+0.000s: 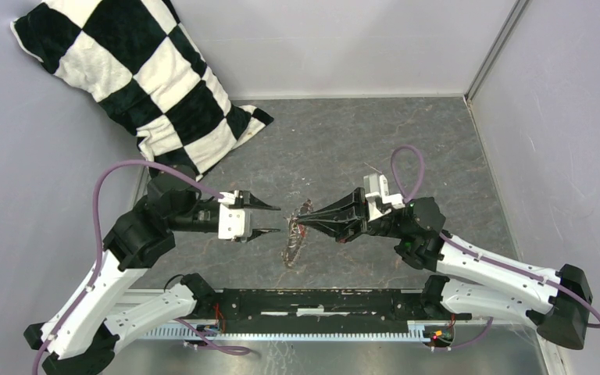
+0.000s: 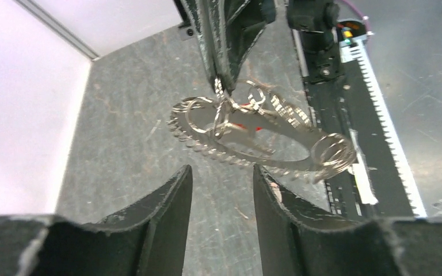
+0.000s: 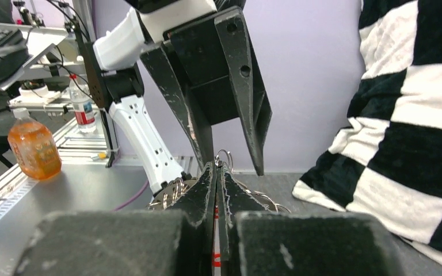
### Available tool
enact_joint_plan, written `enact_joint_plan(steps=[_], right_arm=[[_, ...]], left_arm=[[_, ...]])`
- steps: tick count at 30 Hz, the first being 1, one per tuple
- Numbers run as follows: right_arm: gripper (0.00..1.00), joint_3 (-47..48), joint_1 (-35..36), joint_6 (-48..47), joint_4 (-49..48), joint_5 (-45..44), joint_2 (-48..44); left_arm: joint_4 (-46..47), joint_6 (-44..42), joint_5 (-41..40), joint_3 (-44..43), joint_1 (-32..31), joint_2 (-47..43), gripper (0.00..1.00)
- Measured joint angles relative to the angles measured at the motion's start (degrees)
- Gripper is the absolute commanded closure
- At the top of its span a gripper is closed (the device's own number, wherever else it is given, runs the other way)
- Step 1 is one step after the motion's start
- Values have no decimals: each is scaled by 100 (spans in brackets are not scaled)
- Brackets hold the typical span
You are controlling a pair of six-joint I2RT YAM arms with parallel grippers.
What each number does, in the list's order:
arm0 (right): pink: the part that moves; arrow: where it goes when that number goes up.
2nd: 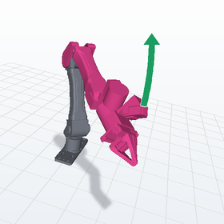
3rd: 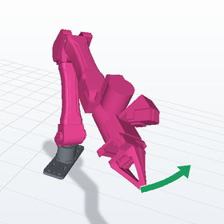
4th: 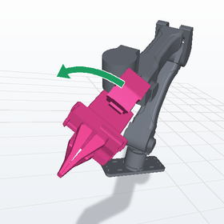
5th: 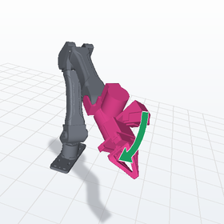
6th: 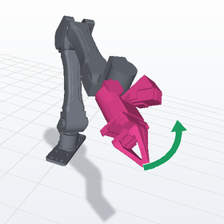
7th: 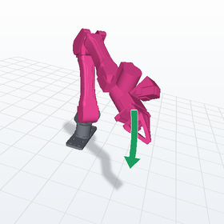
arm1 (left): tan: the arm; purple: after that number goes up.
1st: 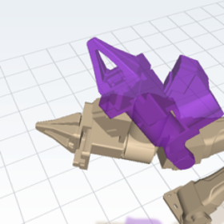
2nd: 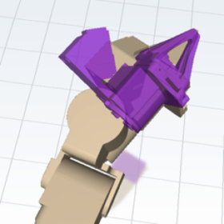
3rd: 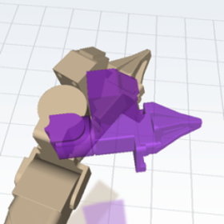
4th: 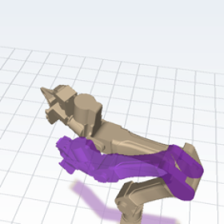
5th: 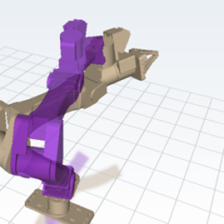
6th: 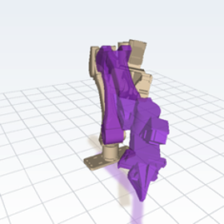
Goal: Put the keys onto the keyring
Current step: Adjust the key on the keyring.
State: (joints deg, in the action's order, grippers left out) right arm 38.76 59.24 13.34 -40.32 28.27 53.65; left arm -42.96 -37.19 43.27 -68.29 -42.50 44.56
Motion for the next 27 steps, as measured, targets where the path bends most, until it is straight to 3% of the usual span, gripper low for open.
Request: enact_joint_plan(steps=[7,17,27], right_arm=[[100,-2,-55,367,-424,133,76],[100,-24,-92,597,-638,223,260],[100,-22,-114,595,-625,273,358]], left_arm=[[671,9,-446,140,0,-225,45],[686,83,79,103,0,-114,58],[551,74,256,48,0,15,87]])
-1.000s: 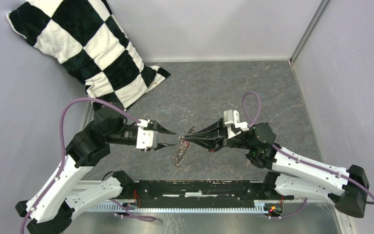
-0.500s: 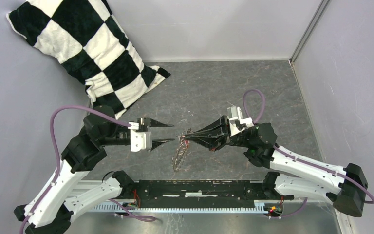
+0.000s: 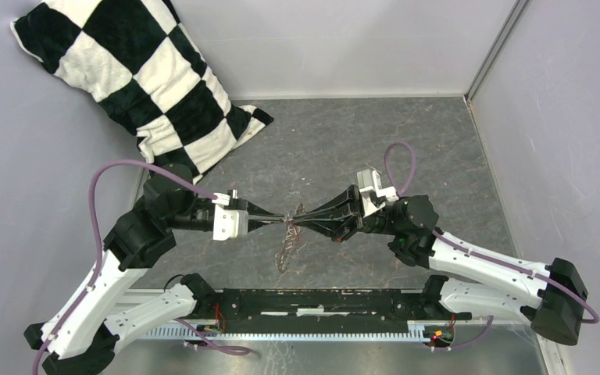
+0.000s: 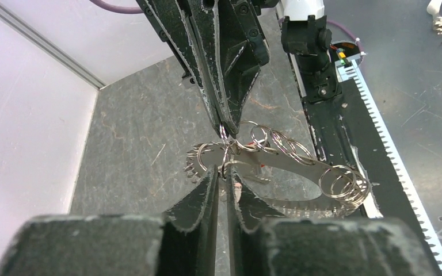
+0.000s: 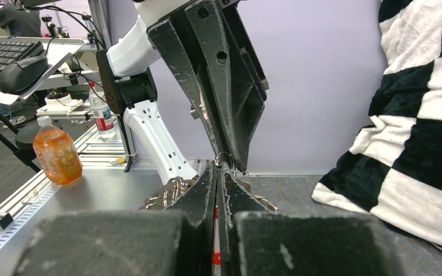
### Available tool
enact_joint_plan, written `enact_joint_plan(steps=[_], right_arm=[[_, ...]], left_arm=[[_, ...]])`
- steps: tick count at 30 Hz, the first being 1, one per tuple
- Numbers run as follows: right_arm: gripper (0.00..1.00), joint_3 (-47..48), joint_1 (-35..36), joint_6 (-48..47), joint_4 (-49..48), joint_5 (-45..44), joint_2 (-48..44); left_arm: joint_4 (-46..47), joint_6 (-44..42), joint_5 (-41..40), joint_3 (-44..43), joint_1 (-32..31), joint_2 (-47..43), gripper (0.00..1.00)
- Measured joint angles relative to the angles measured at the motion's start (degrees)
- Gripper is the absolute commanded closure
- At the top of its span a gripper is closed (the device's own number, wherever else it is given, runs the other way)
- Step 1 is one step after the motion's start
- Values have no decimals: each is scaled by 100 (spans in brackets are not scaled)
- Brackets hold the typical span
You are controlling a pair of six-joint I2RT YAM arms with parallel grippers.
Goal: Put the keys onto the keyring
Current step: Adjust the key on the keyring.
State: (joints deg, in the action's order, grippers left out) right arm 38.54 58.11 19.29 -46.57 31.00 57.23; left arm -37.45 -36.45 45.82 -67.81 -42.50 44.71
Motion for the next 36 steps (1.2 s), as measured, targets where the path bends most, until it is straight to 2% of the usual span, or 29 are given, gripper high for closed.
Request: enact_joint_plan(steps=[5,14,15,17,19,22,26,30,34,36], right_arm=[[100,-2,0,33,-15,-17,26],[100,-334,2,457,-758,-411,79],[100,-361,2,544,-894,-444,129],[100,-400,2,763,-1198,-525,262],[100,-424,2,968,-1526,-597,415],[100,-450,2,1257,-2013,-721,610],[100,-457,20,1563,-2653,-826,839],[100,-474,28,1644,-2837,-841,881],[100,-474,28,1403,-2529,-745,732],[100,-435,28,1051,-2006,-601,551]], left_arm=[[-17,-48,2,0,0,-4,93],[15,-334,26,114,0,-192,93],[28,-365,35,142,0,-212,92],[33,-444,44,179,0,-234,81],[35,-516,74,210,0,-245,76],[22,-570,107,278,0,-256,57],[-22,-654,109,341,0,-278,53],[-24,-645,48,321,0,-273,52],[-13,-422,-151,87,0,-210,47],[15,-262,-232,-22,0,-201,46]])
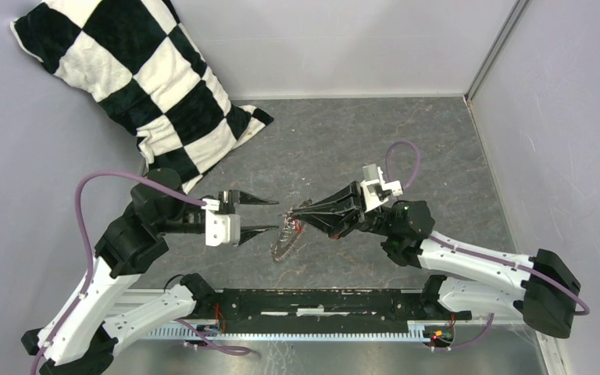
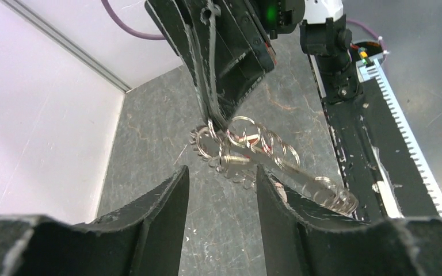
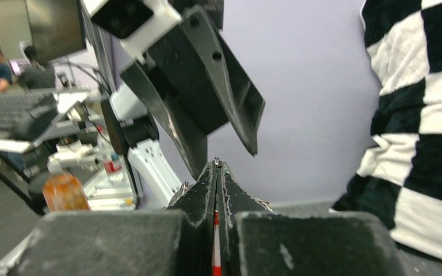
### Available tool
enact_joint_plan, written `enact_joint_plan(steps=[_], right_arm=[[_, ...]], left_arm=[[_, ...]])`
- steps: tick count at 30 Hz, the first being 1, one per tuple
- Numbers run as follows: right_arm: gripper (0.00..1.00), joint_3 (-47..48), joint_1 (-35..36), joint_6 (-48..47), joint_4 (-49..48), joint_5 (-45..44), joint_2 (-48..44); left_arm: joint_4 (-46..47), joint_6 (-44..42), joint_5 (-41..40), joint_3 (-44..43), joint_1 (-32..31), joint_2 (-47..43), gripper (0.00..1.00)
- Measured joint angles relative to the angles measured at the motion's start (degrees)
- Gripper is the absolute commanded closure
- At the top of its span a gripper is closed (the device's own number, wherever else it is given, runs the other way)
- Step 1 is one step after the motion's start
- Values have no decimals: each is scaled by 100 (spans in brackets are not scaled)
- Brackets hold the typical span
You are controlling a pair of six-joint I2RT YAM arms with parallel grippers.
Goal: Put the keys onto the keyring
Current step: Adjust the key on the keyring.
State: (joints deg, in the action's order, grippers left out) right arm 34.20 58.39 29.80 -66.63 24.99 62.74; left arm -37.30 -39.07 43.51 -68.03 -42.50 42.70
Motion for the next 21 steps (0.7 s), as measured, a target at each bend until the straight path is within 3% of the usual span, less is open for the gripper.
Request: enact_joint_plan(steps=[5,14,21], right_arm=[[100,664,2,-1034,1792,361,-219],[100,2251,2,-2527,4583,901,-83],[100,2420,11,-2935,5158,1054,-79]], left_arm=[[109,396,-35,-116,0,-9,51],[199,706,-13,-125,2,26,73],[138,719,-81,-122,0,66,93]])
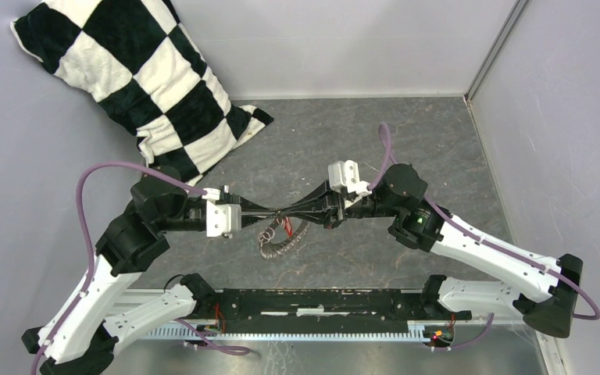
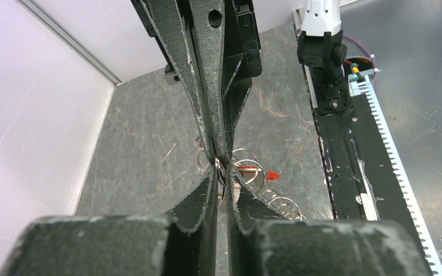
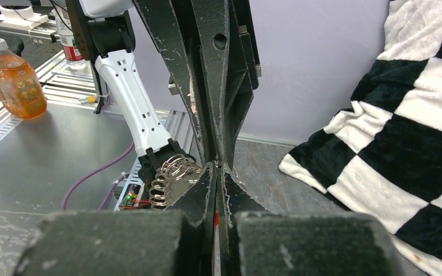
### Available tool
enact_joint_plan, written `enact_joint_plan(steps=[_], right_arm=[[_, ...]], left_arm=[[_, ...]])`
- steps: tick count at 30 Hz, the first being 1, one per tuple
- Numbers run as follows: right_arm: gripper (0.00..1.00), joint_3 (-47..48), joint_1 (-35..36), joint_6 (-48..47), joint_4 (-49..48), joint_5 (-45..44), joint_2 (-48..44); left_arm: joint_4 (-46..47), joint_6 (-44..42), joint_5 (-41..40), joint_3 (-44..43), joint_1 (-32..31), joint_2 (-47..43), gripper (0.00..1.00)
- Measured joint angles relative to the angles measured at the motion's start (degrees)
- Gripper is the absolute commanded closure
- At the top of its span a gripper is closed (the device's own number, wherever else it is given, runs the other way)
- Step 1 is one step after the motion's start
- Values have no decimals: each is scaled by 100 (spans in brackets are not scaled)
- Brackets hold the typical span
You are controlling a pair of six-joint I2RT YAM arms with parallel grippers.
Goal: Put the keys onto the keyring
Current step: Adjust the key on the keyring.
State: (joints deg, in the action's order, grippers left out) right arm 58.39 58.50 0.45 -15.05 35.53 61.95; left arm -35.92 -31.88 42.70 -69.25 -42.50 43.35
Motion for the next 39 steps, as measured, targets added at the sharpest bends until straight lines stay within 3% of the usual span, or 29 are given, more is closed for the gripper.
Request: enact_joint_plan(steps=[3,7,12,18,21,28,39], right_arm=[[98,-2,0,-24,-7,39,-4],[74,-2,-7,-44,39,70,-13],[64,662,-103,-365,1104,144,96],[66,2850,-136,-1130,3027,299,957],[67,3329,-140,-1394,3746,369,1255],[74,3362,-140,-1692,4854,411,1399],[72,3390,-153,-1749,5182,422,1399]], left_arm=[[4,22,-20,0,0,4,98],[0,52,-35,0,0,4,98],[-63,52,-48,0,0,13,98],[-164,52,-35,0,0,39,98],[-168,52,-37,0,0,79,98],[-168,52,-44,0,0,118,98],[-170,55,-13,0,0,160,98]])
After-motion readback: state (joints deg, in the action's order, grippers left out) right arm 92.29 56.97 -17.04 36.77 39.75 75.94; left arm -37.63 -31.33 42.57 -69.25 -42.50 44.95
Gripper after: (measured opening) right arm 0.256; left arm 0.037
